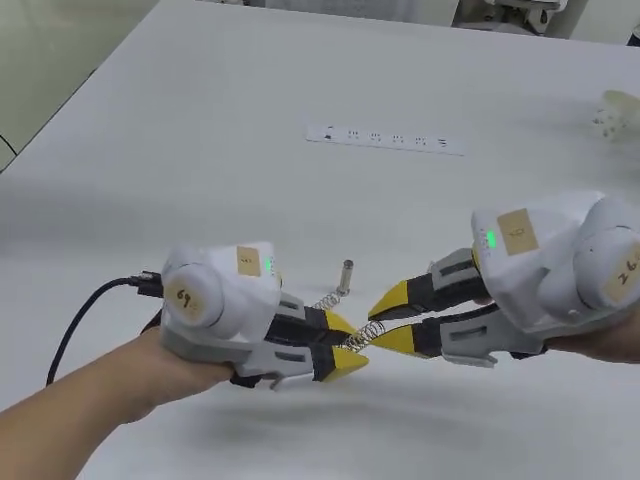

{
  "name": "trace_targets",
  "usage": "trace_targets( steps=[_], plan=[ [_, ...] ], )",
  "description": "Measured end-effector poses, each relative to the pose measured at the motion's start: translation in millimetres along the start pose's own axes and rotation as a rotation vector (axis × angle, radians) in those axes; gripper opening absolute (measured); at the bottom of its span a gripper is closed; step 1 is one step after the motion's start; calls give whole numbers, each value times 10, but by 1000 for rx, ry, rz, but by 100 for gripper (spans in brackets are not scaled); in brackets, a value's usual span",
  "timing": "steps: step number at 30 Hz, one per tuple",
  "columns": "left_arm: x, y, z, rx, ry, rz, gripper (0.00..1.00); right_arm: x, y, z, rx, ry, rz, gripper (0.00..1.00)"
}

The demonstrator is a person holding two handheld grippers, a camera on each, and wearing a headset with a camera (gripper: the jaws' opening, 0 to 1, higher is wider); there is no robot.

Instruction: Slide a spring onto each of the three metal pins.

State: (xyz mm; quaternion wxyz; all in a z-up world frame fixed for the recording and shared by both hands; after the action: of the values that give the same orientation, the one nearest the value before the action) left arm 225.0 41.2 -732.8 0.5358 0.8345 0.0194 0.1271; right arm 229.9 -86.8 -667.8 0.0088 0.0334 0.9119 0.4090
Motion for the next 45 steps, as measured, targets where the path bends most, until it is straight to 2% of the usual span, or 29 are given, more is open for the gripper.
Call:
trace_targets(
  steps=[11, 18, 25, 40, 43, 45],
  plan=[
    [-9, 22, 32, -6, -6, 7, 2, 31, 57, 52, -58, 5, -4, 8],
    [-17, 23, 39, -2, -13, 10, 2, 50, 66, 92, -76, 6, -12, 8],
    [-25, 24, 33, -5, -13, 8, 2, 31, 21, 87, -131, 15, 73, 8],
    [-50, 13, 37, -21, -10, -24, 2, 39, -29, 64, -161, -2, 129, 9],
    [-33, 23, 18, -35, 0, -36, 2, 36, -47, 76, -141, -6, 133, 12],
    [-27, 27, 13, -37, 2, -37, 2, 43, -56, 83, -142, -5, 132, 11]
  ],
)
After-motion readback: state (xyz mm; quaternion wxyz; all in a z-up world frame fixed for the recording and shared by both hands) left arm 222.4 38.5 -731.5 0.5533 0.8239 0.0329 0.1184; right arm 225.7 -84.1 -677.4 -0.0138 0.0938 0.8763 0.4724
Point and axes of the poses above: the centre of the closed fingertips' face, and the gripper's own axes: z roughly forward along the fingers, x roughly to its left, y roughly out of its top, the point moved 9 cm from there along -z, roughly backward along the fingers, and after that the axes turned 15 degrees about z, right-handed, at the moved point
